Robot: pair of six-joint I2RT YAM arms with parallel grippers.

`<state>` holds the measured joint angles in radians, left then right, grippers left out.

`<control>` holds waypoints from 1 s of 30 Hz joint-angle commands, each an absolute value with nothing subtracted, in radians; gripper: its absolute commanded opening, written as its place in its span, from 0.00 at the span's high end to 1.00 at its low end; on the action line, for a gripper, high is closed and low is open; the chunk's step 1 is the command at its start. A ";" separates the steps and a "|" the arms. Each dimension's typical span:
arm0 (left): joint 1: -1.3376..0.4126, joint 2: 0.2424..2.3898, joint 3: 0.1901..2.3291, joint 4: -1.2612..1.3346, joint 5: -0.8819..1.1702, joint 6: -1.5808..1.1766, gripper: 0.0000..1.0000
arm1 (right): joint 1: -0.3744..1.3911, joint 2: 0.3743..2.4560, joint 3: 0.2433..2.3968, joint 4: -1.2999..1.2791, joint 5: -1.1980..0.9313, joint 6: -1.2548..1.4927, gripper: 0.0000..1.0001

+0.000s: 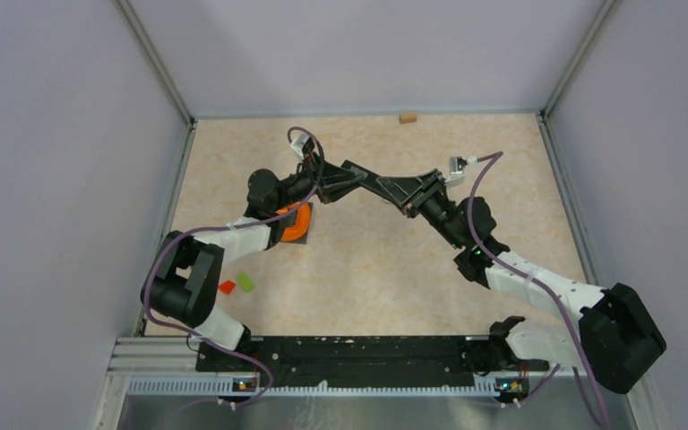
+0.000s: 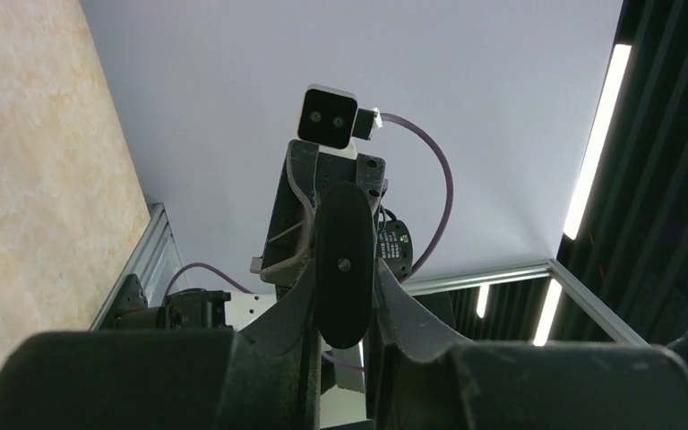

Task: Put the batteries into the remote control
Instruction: Load the battery cover into the remote control.

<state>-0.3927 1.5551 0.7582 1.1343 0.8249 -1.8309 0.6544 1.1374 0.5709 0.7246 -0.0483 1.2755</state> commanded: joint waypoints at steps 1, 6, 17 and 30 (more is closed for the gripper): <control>-0.433 1.464 0.807 1.300 0.830 -1.919 1.00 | 0.670 1.223 0.558 0.704 -0.028 1.200 0.75; -0.459 1.466 0.821 1.298 0.844 -1.911 1.00 | 0.678 1.282 0.564 0.782 -0.042 1.199 0.76; -0.398 1.411 0.824 1.027 0.873 -1.649 1.00 | 0.660 1.127 0.562 0.606 -0.011 1.150 0.65; -0.359 1.447 0.836 0.992 0.953 -1.592 1.00 | 0.627 0.886 0.529 0.521 -0.118 1.059 0.12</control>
